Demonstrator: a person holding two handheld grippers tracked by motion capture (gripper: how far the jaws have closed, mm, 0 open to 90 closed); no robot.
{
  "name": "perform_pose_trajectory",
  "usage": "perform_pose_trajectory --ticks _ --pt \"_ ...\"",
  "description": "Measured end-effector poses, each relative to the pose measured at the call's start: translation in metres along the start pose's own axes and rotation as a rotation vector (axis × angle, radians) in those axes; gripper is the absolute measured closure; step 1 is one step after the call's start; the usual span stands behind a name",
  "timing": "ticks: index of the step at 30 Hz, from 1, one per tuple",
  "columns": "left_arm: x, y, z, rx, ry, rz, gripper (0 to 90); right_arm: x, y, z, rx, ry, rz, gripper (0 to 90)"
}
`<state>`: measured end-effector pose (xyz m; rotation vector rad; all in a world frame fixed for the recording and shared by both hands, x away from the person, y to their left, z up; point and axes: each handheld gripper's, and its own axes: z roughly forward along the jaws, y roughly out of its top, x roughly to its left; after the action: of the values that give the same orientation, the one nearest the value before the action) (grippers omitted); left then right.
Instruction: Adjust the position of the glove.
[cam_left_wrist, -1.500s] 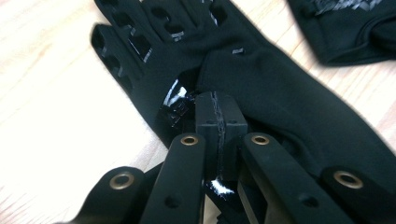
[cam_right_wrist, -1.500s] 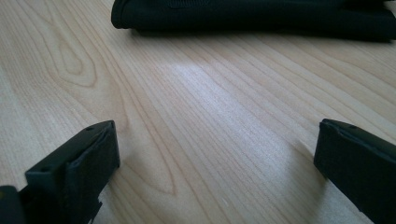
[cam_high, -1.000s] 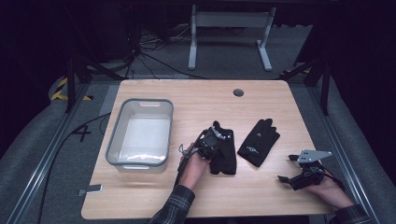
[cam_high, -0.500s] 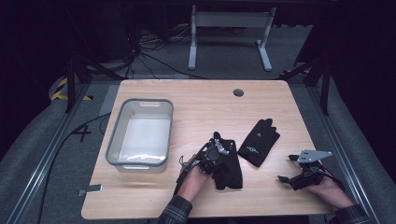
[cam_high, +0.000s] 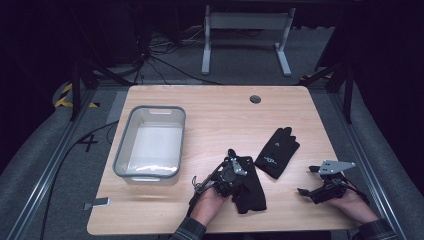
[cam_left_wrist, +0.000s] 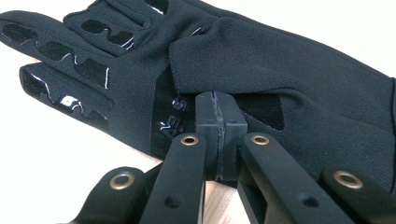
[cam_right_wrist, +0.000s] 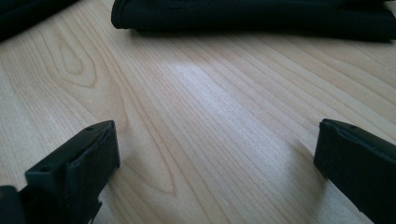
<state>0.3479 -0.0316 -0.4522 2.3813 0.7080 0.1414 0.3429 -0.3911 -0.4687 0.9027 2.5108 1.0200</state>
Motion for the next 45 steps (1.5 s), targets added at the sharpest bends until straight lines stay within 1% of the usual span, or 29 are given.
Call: perform_pose_trajectory --ticks 3,5,7,8,9,12,15,16,18,19,22,24,25,26,28,29,30,31,32,33,35,36,37,39,40,41,42,44,45 --pt "0.001 0.000 -0.001 -0.005 -0.009 0.000 89.0 0.000 0.000 0.000 0.000 0.000 0.000 0.7" --pt "0.001 0.000 -0.003 -0.006 -0.005 -0.002 85.8 0.000 0.000 0.000 0.000 0.000 0.000 0.7" --pt "0.002 0.000 -0.006 -0.018 -0.003 -0.002 82.6 0.000 0.000 0.000 0.000 0.000 0.000 0.7" --pt "0.002 0.000 -0.007 -0.023 -0.002 -0.003 80.0 0.000 0.000 0.000 0.000 0.000 0.000 0.7" --pt "0.003 0.000 -0.009 -0.023 0.009 0.005 77.0 0.000 0.000 0.000 0.000 0.000 0.000 0.7" --pt "0.005 -0.002 -0.014 -0.035 0.015 0.000 68.4 0.000 0.000 0.000 0.000 0.000 0.000 0.7" --pt "0.009 -0.006 -0.022 -0.048 0.038 -0.016 60.7 0.000 0.000 0.000 0.000 0.000 0.000 0.7" --pt "0.010 -0.008 -0.024 -0.045 0.037 -0.020 56.8 0.000 0.000 0.000 0.000 0.000 0.000 0.7" --pt "0.012 -0.012 -0.026 -0.042 0.052 -0.032 51.5 0.000 0.000 0.000 0.000 0.000 0.000 0.7" --pt "0.013 -0.014 -0.026 -0.035 0.052 -0.036 49.0 0.000 0.000 0.000 0.000 0.000 0.000 0.7" --pt "0.015 -0.021 -0.027 -0.030 0.058 -0.058 40.6 0.000 0.000 0.000 0.000 0.000 0.000 0.7" --pt "0.016 -0.027 -0.026 -0.021 0.086 -0.062 34.8 0.000 0.000 0.000 0.000 0.000 0.000 0.7" --pt "0.016 -0.029 -0.026 -0.018 0.099 -0.060 32.0 0.000 0.000 0.000 0.000 0.000 0.000 0.7" --pt "0.017 -0.031 -0.025 -0.016 0.103 -0.063 29.6 0.000 0.000 0.000 0.000 0.000 0.000 0.7" --pt "0.018 -0.035 -0.024 -0.013 0.112 -0.058 26.8 0.000 0.000 0.000 0.000 0.000 0.000 0.7" --pt "0.018 -0.037 -0.023 -0.012 0.116 -0.049 25.1 0.000 0.000 0.000 0.000 0.000 -0.001 0.9" --pt "0.018 -0.038 -0.022 -0.010 0.124 -0.048 22.4 0.000 0.000 0.000 -0.001 0.002 -0.002 1.3" --pt "0.018 -0.040 -0.020 -0.003 0.127 -0.040 20.3 0.000 0.000 0.000 -0.003 0.002 -0.004 2.1" --pt "0.019 -0.041 -0.019 -0.014 0.121 -0.037 18.2 0.000 0.000 -0.001 -0.005 0.003 -0.004 4.3" --pt "0.019 -0.041 -0.019 -0.014 0.121 -0.037 16.9 0.000 0.000 -0.002 -0.006 0.005 -0.005 6.3" --pt "0.019 -0.045 -0.022 -0.012 0.131 -0.053 16.2 0.000 0.001 -0.003 -0.006 0.006 -0.010 11.4" --pt "0.020 -0.047 -0.022 -0.025 0.131 -0.042 15.4 -0.001 0.001 -0.004 -0.007 0.006 -0.009 15.3" --pt "0.021 -0.048 -0.022 -0.030 0.127 -0.039 14.8 -0.001 0.002 -0.005 -0.006 0.006 -0.008 17.9" --pt "0.024 -0.051 -0.022 -0.040 0.114 -0.042 11.4 -0.002 0.003 -0.006 -0.002 0.000 -0.001 19.5" --pt "0.024 -0.051 -0.022 -0.040 0.114 -0.042 9.2 -0.002 0.003 -0.006 0.000 0.004 0.002 22.3" --pt "0.025 -0.053 -0.021 -0.049 0.108 -0.040 9.2 -0.002 0.003 -0.006 0.000 0.004 0.002 22.3" --pt "0.026 -0.055 -0.019 -0.064 0.097 -0.027 3.5 -0.002 0.006 -0.009 -0.011 0.002 0.006 27.7" --pt "0.026 -0.057 -0.016 -0.088 0.086 -0.013 0.0 -0.003 0.009 -0.011 -0.027 0.008 0.014 33.6" --pt "0.026 -0.058 -0.016 -0.100 0.087 -0.013 0.0 -0.002 0.011 -0.012 -0.035 0.010 0.018 36.6"
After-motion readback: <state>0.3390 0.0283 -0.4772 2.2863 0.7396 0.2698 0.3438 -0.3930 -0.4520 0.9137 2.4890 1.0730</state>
